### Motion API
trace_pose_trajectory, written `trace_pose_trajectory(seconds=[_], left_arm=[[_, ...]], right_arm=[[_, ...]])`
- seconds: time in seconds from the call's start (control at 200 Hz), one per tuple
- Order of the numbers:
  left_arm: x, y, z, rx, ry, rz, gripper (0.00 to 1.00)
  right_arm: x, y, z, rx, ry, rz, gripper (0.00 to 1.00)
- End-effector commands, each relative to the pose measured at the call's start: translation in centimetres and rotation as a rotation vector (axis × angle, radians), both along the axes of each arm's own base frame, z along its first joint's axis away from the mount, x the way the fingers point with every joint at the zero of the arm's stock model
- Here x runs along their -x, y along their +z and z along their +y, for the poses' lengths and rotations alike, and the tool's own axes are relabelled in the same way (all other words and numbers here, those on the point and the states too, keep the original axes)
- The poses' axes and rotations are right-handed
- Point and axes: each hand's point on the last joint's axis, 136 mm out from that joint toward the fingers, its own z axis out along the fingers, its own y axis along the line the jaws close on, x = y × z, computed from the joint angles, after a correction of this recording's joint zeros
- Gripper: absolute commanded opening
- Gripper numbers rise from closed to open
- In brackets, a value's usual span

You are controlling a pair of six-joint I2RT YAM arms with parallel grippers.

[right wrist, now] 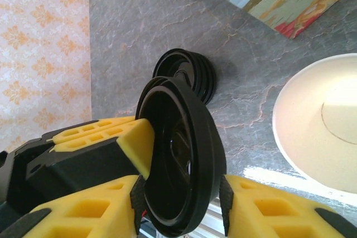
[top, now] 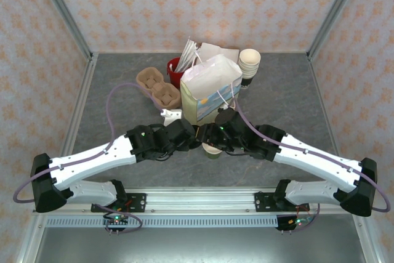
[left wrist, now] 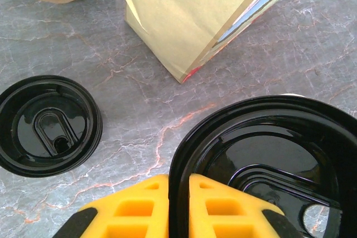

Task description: Pack the takeout coffee

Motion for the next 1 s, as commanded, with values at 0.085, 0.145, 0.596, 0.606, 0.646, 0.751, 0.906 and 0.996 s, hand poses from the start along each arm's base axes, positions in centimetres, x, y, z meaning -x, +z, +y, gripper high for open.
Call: trace_pose_trajectory(seconds=[0.085,0.145,0.596,0.606,0.646,0.751,0.906,0.996], left_arm=[[-0.4,1.8,-0.9,0.058,0.021,-0.039,0.14],[-0.3,1.9,-1.0,0.054,0.018,-0.038,0.13],[0.0,2.1,-1.6,0.065,0.009,-0.039,0.13],[0.0,2.1,-1.6,0.068,0.009,-0.039,0.13],[0.1,2.2,-1.6,0.067,0.006,-0.039,0.13],[0.2,2.3,-1.8,0.071,0.001,-0.039,0.13],[0.3,2.5,-2.0,0.072,-0.005,-0.042,0.13],[0.3,2.6,-2.2,0.076,-0.011,-0.044,0.13]], right_arm=[[-0.2,-0.2,-1.3,0.01,-0.053,-0.02,0.42],[-0.2,-0.3,-1.3,0.012,-0.055,-0.018,0.42],[0.0,-0.2,-1.0,-0.02,-0.053,-0.005,0.24],[0.0,-0.2,-1.1,-0.021,-0.052,-0.005,0.24],[0.0,-0.3,-1.1,-0.02,-0.053,-0.004,0.24],[0.0,-0.4,-1.1,-0.021,-0.055,0.0,0.23],[0.1,-0.6,-0.9,-0.022,-0.052,0.005,0.19],[0.1,-0.5,-0.9,-0.026,-0.051,0.004,0.16]])
